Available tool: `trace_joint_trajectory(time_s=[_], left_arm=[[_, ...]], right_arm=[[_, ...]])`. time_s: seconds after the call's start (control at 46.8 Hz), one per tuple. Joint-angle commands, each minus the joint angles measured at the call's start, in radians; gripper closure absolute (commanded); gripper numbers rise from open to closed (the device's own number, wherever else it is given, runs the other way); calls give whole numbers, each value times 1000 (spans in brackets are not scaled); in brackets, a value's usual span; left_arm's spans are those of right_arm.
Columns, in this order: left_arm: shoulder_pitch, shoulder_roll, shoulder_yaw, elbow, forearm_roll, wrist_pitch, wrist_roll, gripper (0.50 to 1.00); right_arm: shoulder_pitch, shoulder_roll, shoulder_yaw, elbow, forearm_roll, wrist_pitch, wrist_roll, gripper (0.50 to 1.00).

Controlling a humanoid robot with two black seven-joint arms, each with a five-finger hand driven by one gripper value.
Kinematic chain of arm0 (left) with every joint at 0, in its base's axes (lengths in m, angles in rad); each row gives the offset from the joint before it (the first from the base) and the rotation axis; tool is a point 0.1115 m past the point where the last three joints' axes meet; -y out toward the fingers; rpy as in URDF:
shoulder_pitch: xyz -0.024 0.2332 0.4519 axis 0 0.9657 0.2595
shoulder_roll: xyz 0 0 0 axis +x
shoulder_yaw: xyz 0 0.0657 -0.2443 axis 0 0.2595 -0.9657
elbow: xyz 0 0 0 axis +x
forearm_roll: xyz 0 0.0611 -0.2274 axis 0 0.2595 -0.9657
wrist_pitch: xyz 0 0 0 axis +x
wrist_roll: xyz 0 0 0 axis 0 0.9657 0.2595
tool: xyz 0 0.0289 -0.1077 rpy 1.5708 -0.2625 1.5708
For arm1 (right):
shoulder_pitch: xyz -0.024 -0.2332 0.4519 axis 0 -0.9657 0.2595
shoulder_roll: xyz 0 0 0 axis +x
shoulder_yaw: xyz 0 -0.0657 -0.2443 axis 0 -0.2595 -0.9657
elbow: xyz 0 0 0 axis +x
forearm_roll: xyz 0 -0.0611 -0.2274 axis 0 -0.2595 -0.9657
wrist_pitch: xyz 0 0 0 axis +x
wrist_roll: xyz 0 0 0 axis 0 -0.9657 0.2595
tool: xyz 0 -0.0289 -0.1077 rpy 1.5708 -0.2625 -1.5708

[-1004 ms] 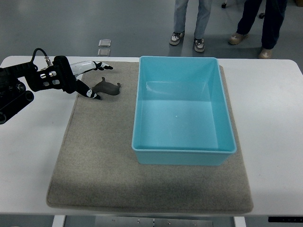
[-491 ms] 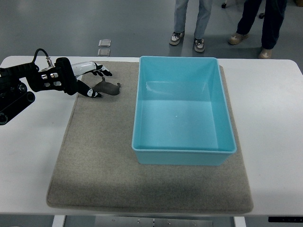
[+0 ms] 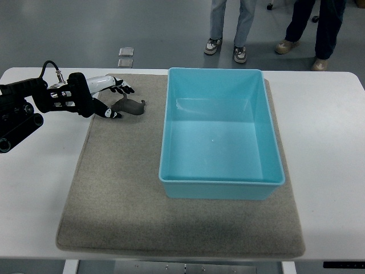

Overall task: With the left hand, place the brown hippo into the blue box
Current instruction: 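Lower the left hand onto the brown hippo and close fingers around it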

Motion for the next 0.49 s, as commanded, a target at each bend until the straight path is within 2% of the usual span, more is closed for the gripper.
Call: trace_joint_trajectory(time_s=[0.0,0.149,0.256,0.384,0.47], left_arm=[[0,1,0,-2,1,0,1,754],[0,0,0,-2,1,0,1,801],[0,0,0,-2,1,0,2,878],[0,0,0,-2,1,0,2,922],[0,0,0,-2,1,0,2,988]], right_arm=[[0,0,0,0,0,0,2,564],[0,0,0,0,0,0,0,564],[0,0,0,0,0,0,0,564],[0,0,0,0,0,0,0,564],[0,0,0,0,0,0,0,564]])
